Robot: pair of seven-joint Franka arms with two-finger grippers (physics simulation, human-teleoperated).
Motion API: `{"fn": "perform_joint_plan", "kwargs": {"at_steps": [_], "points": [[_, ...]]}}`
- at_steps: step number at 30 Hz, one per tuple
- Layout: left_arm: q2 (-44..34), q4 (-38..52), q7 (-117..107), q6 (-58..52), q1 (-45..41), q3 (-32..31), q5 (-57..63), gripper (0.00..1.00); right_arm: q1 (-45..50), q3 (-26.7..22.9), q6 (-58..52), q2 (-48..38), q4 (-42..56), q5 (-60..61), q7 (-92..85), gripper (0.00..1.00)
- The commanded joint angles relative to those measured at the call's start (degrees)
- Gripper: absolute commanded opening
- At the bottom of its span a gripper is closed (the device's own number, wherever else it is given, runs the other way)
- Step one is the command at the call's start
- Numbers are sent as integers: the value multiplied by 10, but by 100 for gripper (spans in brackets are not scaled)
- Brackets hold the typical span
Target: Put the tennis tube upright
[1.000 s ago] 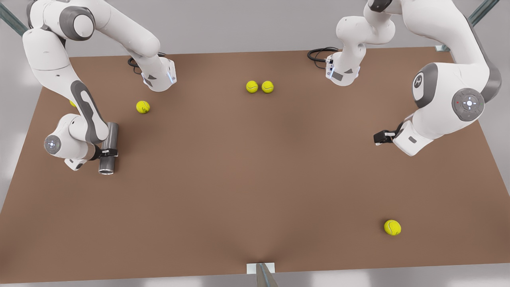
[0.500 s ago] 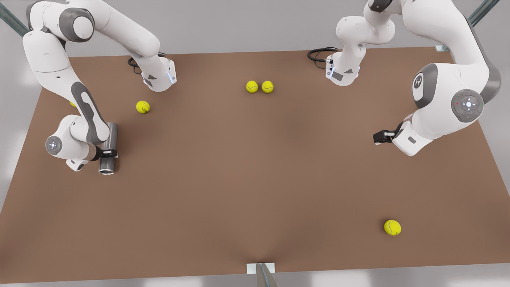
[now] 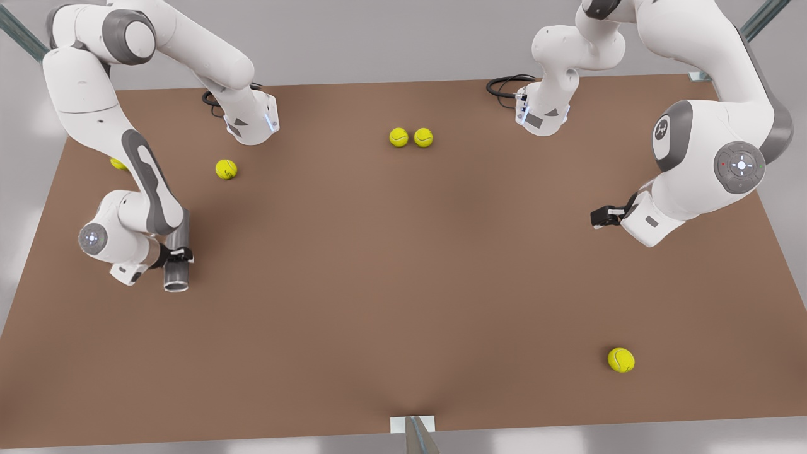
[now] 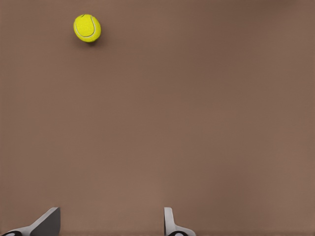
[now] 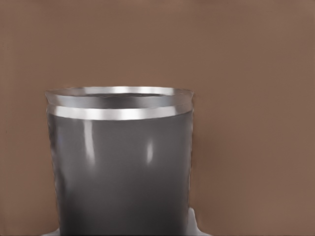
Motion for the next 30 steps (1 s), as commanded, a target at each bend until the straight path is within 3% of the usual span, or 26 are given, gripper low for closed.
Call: {"fn": "perform_joint_plan", "kwargs": {"at_steps": [1,21,30], "points": [[0,0,0,0,0,0,0,100,5,0,0,0,3,-3,2,64],[0,0,0,0,1,0,0,100,241,-1,-33,13,152,-9,0,64],[0,0,0,-2,6,0,0,100,317,-1,-34,17,156,-19,-31,65]]}}
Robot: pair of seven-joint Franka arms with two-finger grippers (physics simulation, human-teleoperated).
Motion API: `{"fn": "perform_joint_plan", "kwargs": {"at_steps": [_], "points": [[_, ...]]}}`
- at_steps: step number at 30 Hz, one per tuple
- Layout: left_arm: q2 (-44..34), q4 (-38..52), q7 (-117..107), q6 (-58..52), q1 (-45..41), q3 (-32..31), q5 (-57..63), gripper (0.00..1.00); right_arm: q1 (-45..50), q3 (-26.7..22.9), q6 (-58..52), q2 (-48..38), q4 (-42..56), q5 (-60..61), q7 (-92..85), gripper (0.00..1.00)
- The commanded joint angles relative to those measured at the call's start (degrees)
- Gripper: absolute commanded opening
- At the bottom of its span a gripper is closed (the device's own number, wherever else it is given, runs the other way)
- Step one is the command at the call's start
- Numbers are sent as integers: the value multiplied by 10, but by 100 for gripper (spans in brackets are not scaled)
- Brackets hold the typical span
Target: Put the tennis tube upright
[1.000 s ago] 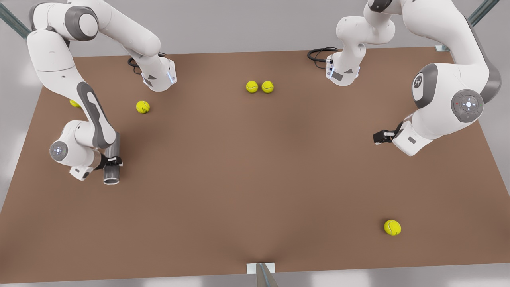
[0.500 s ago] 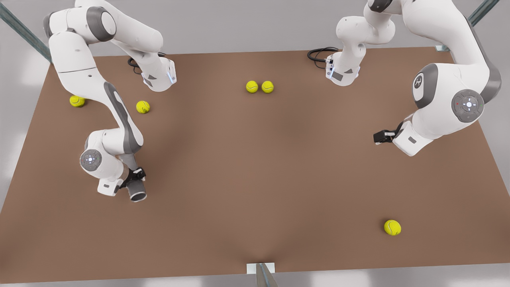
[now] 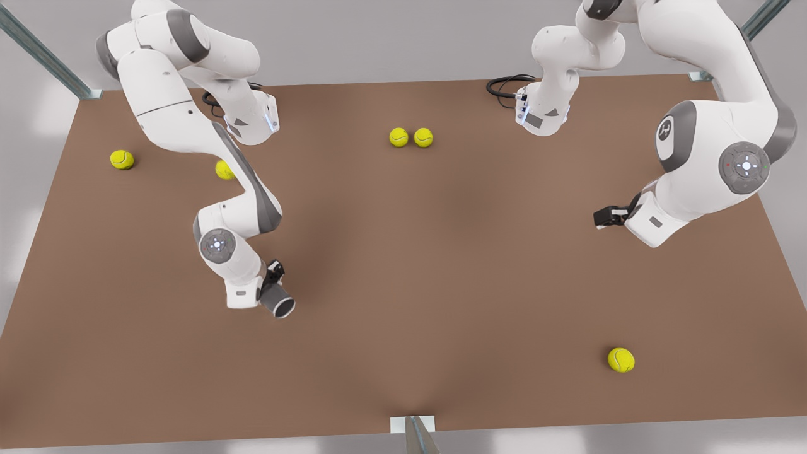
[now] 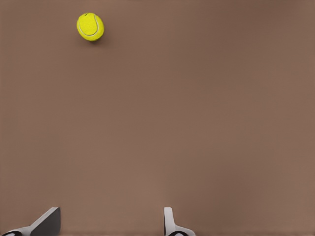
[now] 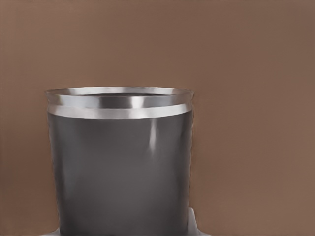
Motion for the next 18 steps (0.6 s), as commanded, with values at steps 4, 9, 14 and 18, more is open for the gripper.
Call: {"fn": "perform_joint_plan", "kwargs": {"at_steps": [4,9,14,18], "points": [[0,0,0,0,0,0,0,100,18,0,-12,1,15,-2,-53,65],[2,0,0,2,0,0,0,100,50,0,-16,3,22,-2,-159,65],[3,0,0,2,0,0,0,100,131,0,-60,57,97,3,-151,66],[3,0,0,2,1,0,0,100,176,-1,-63,102,150,-1,-147,66]]}}
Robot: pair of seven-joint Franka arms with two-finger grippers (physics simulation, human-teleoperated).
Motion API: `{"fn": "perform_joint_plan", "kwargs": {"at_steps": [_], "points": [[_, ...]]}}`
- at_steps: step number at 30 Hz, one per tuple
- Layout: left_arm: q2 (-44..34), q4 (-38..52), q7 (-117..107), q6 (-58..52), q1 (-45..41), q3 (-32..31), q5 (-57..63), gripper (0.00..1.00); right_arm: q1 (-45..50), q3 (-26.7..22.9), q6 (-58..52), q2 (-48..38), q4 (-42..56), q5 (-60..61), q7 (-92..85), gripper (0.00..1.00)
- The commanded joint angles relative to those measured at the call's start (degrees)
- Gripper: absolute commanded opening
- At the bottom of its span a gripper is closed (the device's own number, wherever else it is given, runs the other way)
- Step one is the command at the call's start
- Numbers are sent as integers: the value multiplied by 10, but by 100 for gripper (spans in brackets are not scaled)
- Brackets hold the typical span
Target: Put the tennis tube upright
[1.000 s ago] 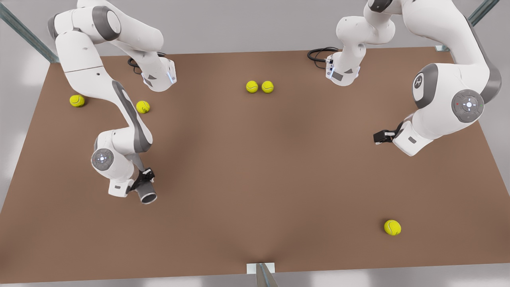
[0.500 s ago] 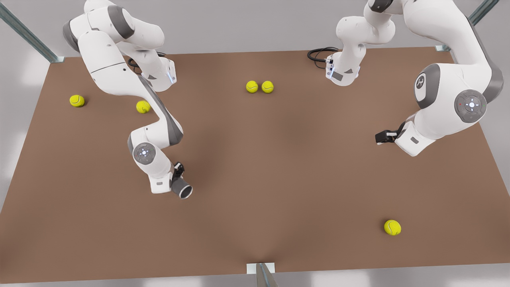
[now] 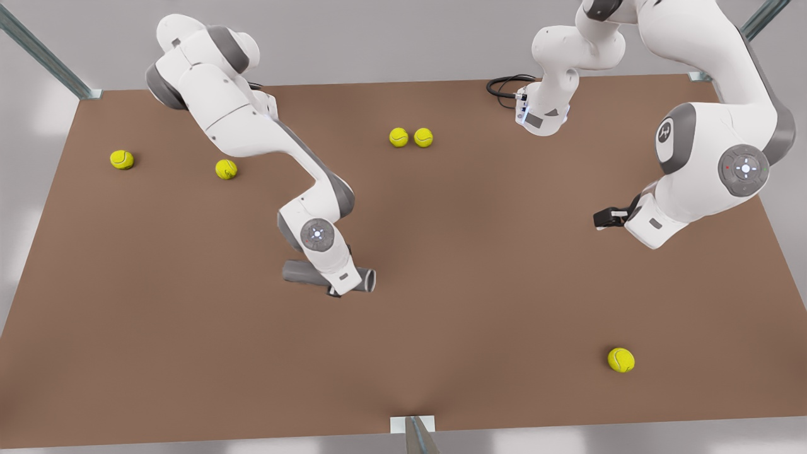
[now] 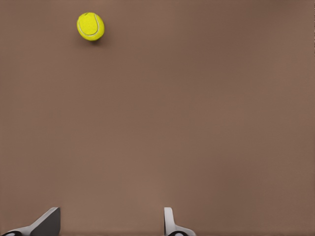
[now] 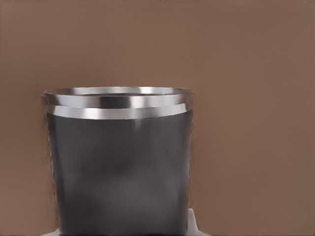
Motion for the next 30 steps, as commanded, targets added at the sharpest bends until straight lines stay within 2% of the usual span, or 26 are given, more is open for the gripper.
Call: {"fn": "perform_joint_plan", "kwargs": {"at_steps": [1,12,13,15,22,23,25,27,28,29,30], "points": [[0,0,0,0,0,0,0,100,5,-1,0,2,2,-1,0,66],[3,0,0,0,4,0,0,100,92,-5,0,77,92,-63,57,68],[3,0,0,0,4,0,0,100,95,-5,0,79,93,-62,57,82],[3,0,0,0,4,0,0,100,95,-5,1,79,93,-61,57,100],[7,0,-2,1,4,0,0,100,94,-1,-1,72,101,-54,52,100],[7,-1,-2,1,4,0,0,100,82,1,-24,62,103,-31,52,100],[17,-10,2,9,18,0,-43,100,28,0,-133,-38,126,38,58,100],[42,-10,28,32,46,1,-92,100,-68,-4,-256,-140,118,34,212,100],[75,-10,85,33,70,1,-154,100,-137,-5,-308,-178,102,39,317,100],[128,-10,113,33,90,1,-257,100,-153,-19,-353,-228,73,36,391,100],[200,-9,140,42,95,0,-405,100,-183,-13,-398,-256,71,36,382,100]]}}
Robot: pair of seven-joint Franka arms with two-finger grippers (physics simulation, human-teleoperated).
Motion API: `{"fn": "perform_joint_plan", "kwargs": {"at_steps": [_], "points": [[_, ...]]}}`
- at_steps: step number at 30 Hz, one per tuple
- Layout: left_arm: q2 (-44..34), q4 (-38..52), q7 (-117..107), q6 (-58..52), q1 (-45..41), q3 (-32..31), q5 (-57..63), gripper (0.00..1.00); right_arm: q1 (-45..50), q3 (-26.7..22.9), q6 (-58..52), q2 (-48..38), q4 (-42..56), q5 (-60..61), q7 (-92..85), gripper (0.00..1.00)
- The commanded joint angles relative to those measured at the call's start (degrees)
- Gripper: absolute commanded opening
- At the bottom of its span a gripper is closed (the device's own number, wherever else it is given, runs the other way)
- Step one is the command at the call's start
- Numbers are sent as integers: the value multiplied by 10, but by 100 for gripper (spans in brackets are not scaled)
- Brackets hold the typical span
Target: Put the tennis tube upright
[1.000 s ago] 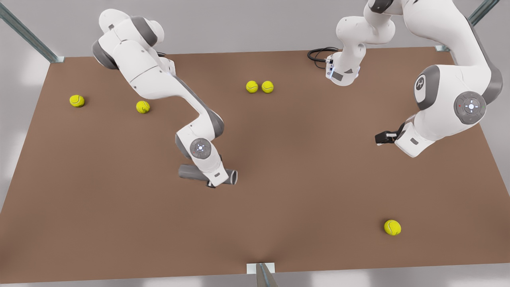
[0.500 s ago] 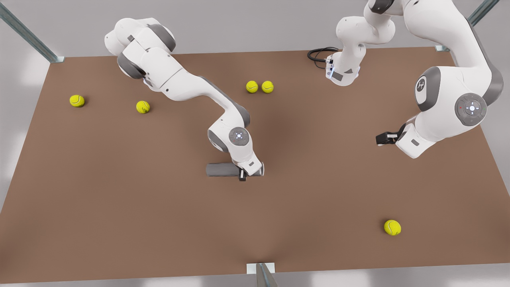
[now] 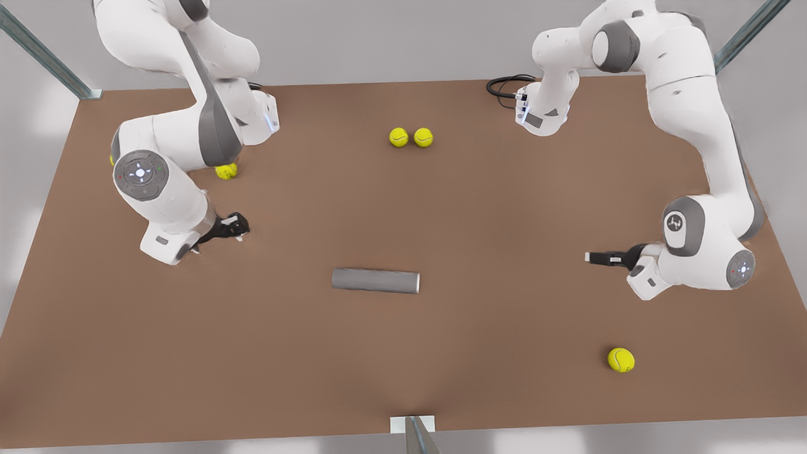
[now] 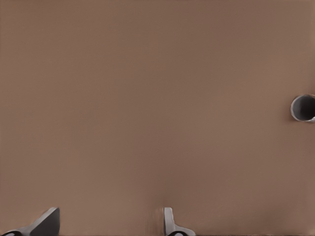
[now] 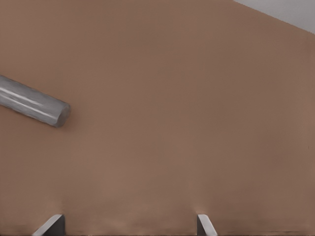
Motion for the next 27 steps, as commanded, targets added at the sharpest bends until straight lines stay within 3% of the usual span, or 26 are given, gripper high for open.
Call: {"fn": "perform_joint_plan", "kwargs": {"at_steps": [1,3,5,8,12,27], "points": [[29,0,9,9,-2,-1,-310,100,3,0,-6,-2,0,0,3,100],[96,0,12,110,-17,-58,-425,100,-19,-2,-10,-1,10,18,59,100],[116,0,14,191,-65,-67,-495,100,-21,0,-19,-2,11,-23,48,100],[167,0,84,223,-113,-72,-562,100,-25,-1,-20,-2,21,-12,47,100],[172,0,84,274,-149,-76,-646,100,-32,-5,-17,2,62,-19,55,100],[184,-23,203,329,-149,-150,-651,100,-57,-3,-17,30,89,-16,53,100]]}}
